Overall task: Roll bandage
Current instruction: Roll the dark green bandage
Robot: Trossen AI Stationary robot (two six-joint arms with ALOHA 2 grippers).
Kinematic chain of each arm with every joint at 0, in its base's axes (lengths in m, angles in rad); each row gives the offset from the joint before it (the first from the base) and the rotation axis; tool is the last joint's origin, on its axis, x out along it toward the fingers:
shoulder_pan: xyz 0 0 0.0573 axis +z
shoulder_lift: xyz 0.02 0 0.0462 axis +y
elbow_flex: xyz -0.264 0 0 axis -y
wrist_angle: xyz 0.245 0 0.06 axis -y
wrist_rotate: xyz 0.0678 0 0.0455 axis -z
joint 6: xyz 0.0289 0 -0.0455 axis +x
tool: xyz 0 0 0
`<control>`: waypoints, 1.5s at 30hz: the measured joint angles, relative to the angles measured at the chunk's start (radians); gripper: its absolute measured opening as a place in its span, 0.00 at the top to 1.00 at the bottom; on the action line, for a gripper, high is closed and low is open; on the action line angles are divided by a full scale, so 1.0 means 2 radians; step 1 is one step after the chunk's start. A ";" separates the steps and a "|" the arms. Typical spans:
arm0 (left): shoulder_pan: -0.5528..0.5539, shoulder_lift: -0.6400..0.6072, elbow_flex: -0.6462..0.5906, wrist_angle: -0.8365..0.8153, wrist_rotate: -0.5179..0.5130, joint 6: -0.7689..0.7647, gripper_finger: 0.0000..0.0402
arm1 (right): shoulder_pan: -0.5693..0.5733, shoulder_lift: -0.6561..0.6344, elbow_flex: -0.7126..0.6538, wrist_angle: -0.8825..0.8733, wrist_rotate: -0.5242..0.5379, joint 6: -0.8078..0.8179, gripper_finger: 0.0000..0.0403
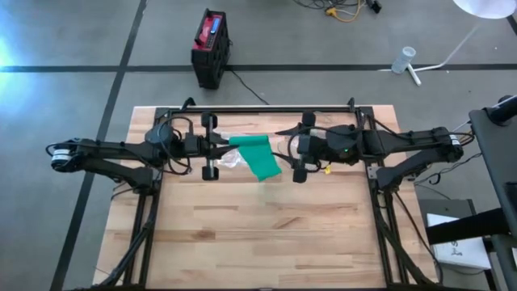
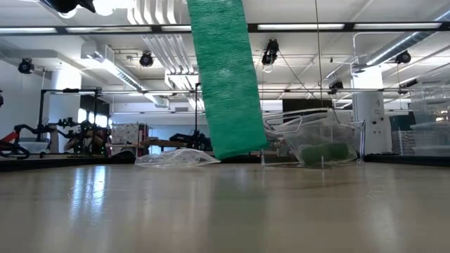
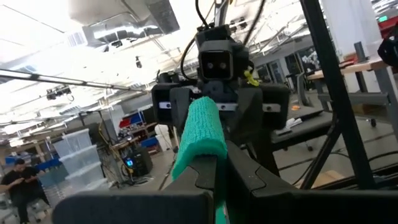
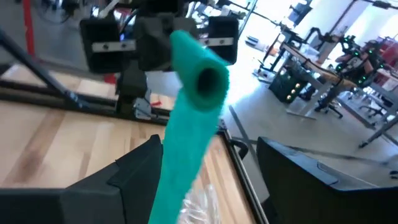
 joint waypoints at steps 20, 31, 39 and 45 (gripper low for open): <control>0.000 -0.001 0.001 -0.005 -0.005 0.042 1.00 | -0.028 -0.040 -0.112 0.049 -0.005 0.130 0.35; 0.000 -0.001 0.001 -0.021 -0.006 0.083 1.00 | -0.031 -0.051 -0.110 0.052 -0.005 0.182 0.31; 0.000 -0.001 0.001 -0.025 -0.006 0.149 1.00 | -0.030 -0.103 -0.105 0.030 -0.013 0.236 0.28; 0.000 -0.001 0.001 -0.046 -0.006 0.266 1.00 | -0.035 -0.111 -0.108 0.057 -0.017 0.304 0.30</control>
